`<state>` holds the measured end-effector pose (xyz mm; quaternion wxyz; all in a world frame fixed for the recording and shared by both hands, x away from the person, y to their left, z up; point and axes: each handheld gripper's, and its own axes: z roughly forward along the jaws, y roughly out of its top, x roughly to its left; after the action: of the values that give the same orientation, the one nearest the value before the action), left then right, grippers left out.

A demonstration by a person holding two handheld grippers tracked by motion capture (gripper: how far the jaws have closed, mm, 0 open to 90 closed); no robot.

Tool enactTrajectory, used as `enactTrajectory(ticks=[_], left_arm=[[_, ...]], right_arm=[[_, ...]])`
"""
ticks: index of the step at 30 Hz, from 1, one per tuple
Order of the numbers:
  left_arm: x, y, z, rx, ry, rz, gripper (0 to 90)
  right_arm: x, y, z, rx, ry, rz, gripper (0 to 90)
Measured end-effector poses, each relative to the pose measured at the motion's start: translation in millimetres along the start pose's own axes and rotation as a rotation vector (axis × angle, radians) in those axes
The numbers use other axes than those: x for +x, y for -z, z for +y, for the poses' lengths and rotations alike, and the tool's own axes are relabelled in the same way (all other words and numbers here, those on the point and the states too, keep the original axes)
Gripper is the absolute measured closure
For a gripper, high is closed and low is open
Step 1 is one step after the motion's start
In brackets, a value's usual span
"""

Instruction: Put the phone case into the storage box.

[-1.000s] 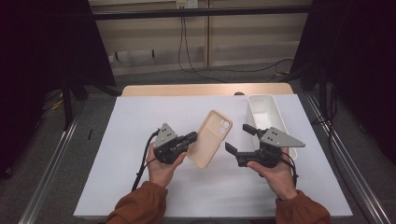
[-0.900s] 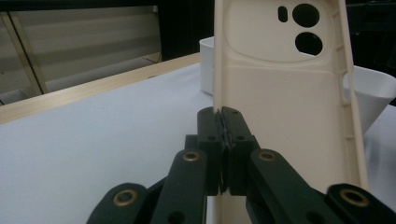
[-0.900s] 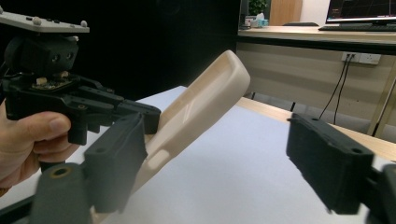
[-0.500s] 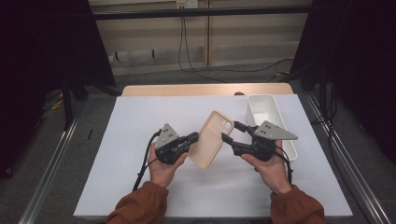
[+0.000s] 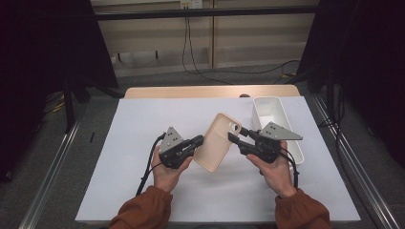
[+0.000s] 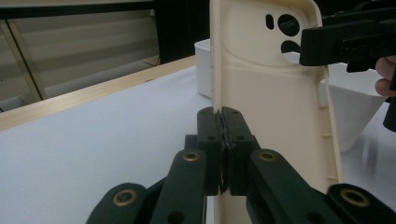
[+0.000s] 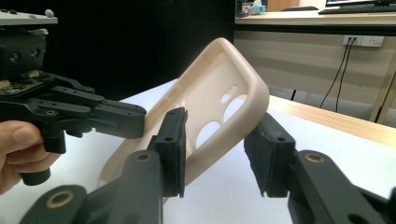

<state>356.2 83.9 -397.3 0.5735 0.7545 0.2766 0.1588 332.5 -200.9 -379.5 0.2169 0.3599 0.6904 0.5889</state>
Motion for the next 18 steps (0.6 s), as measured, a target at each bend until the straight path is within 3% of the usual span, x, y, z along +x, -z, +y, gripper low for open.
enactTrajectory(ticks=[9,18], left_arm=[[-1.8,-0.7,-1.4,0.015,-0.023,0.008,87.5],[-5.4,-5.1,-10.1,0.050,-0.044,0.005,86.6]], right_arm=[[-0.5,0.0,-1.5,-0.001,0.018,-0.014,66.0],[-0.8,-0.2,-2.9,-0.009,0.022,0.009,76.8]])
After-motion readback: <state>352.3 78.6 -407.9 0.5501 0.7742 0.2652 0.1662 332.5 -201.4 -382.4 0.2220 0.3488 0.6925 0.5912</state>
